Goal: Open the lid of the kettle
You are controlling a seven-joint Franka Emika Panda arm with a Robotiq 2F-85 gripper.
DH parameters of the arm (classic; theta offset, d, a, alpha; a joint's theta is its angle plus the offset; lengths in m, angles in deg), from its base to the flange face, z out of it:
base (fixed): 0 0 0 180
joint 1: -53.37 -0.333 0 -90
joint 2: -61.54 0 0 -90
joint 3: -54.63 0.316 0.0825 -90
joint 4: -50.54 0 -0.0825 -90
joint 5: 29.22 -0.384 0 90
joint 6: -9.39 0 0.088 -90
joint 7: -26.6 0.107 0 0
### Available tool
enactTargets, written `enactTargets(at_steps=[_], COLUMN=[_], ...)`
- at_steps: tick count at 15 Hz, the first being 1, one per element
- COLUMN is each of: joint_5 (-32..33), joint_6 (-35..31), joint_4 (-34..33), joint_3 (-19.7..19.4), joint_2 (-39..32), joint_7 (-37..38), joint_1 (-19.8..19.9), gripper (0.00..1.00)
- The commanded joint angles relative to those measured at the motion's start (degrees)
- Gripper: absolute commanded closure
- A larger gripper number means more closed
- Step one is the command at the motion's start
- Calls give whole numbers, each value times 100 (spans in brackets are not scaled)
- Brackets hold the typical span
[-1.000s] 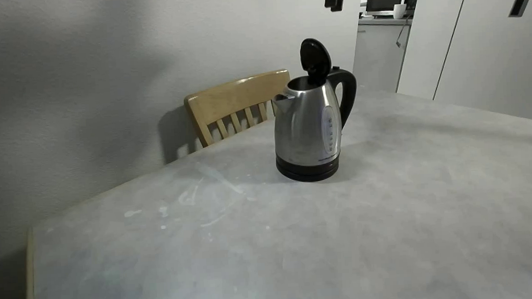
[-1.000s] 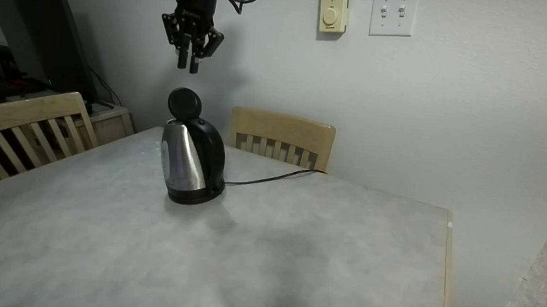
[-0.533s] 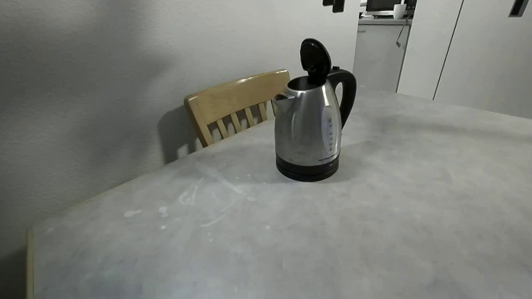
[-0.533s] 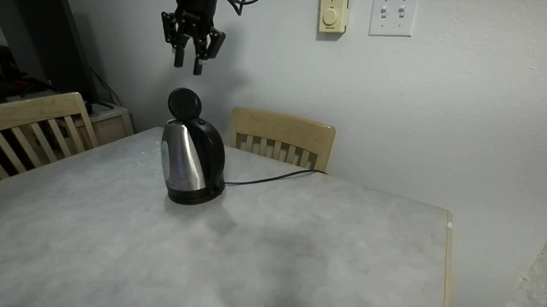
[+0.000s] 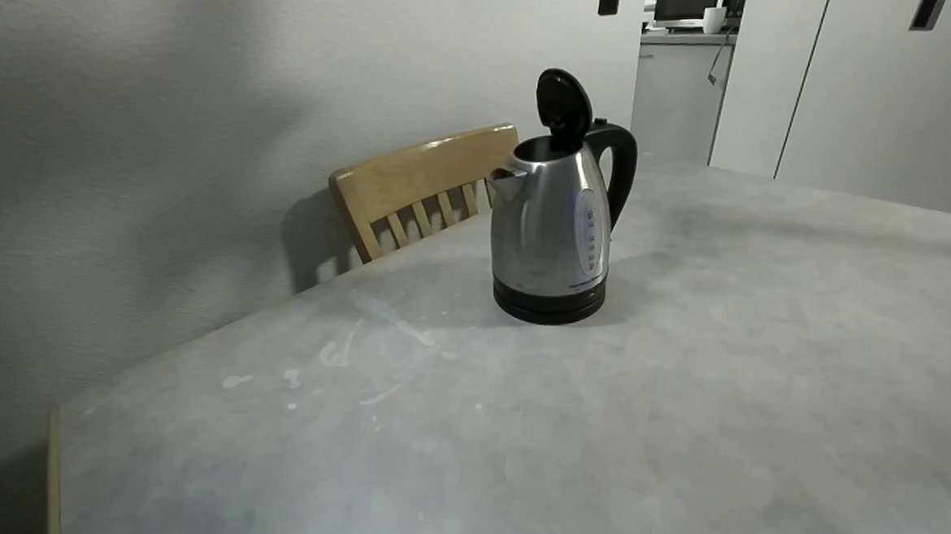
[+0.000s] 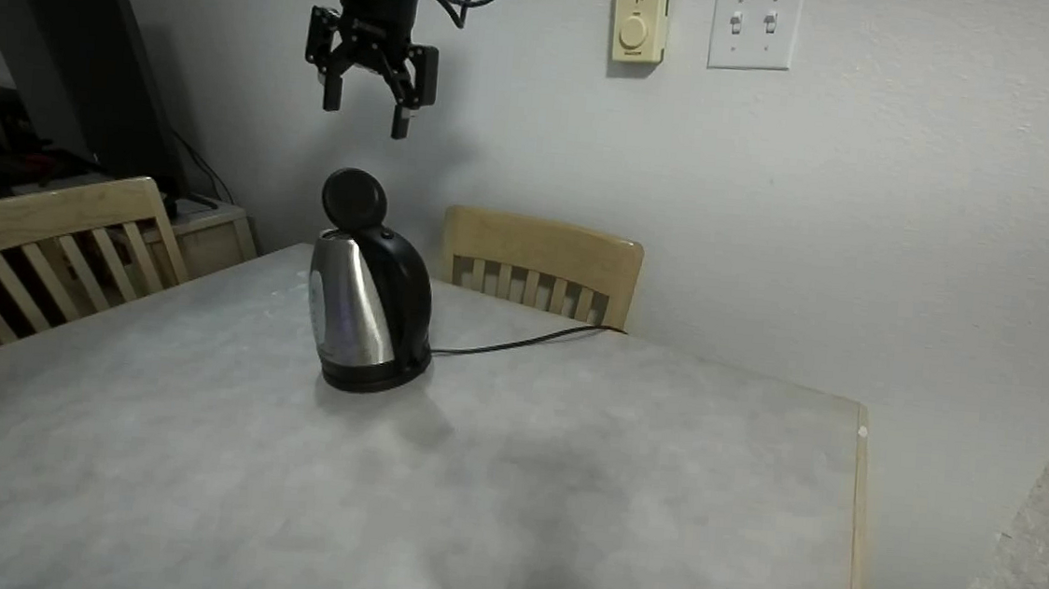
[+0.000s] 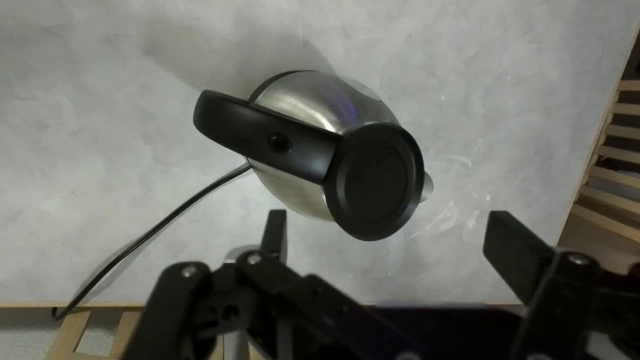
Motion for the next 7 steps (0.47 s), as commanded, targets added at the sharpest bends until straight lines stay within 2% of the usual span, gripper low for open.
enactTargets(at_steps=[1, 7], joint_5=[-97, -83], joint_6=[-233, -215], joint_4=[31, -76], joint_3=[23, 22], joint_2=[52, 5], joint_7=[-4, -57], joint_1=[20, 0], gripper=[0, 0])
